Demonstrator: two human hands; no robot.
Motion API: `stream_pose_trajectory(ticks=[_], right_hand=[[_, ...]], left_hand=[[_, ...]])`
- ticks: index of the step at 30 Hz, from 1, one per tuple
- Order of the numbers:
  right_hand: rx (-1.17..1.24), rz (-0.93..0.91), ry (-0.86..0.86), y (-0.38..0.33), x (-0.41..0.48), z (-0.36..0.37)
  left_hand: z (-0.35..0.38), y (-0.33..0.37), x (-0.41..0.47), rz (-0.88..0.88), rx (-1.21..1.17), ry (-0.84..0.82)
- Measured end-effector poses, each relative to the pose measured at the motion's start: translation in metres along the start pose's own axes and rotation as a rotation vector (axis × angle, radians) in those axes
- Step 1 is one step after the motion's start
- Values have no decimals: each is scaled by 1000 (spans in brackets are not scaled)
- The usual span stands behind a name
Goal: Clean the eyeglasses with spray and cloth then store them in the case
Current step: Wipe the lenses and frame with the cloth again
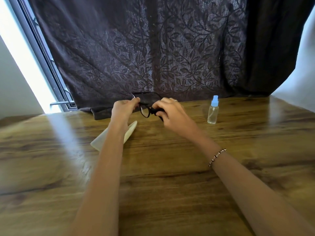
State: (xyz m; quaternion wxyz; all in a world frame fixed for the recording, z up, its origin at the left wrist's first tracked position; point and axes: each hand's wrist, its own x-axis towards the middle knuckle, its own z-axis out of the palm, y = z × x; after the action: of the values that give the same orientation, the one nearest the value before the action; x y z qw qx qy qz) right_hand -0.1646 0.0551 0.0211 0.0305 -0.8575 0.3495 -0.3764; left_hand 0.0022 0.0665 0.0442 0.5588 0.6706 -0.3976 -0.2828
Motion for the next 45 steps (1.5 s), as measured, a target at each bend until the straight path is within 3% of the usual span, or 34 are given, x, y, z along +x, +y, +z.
stream_pose_trajectory(ticks=[3,6,8,12,18,25,30,33,39,45], right_hand=[[-49,-45,105,4,2,-8],[-72,-84,179,5,3,-14],[-81,-107,206,5,2,-18],[-78,-120,222,4,1,-21],[-64,-96,220,2,-1,-21],[-217,-152,184,7,-2,-18],[-249,-97,233,25,-5,-20],[-234,-78,282,29,-6,-21],[-273,-235,308,10,0,-17],[-295,-180,335,29,-5,-26]], left_hand=[[-6,6,-1,423,331,185],[-6,19,-10,840,450,115],[-5,24,-16,966,527,55],[-6,26,-22,1052,620,-20],[-1,23,-23,1093,757,10],[3,22,-25,1044,750,19],[-2,21,-25,1018,730,57],[-1,21,-25,1038,768,57],[2,23,-30,1149,761,71],[0,24,-30,1156,758,99]])
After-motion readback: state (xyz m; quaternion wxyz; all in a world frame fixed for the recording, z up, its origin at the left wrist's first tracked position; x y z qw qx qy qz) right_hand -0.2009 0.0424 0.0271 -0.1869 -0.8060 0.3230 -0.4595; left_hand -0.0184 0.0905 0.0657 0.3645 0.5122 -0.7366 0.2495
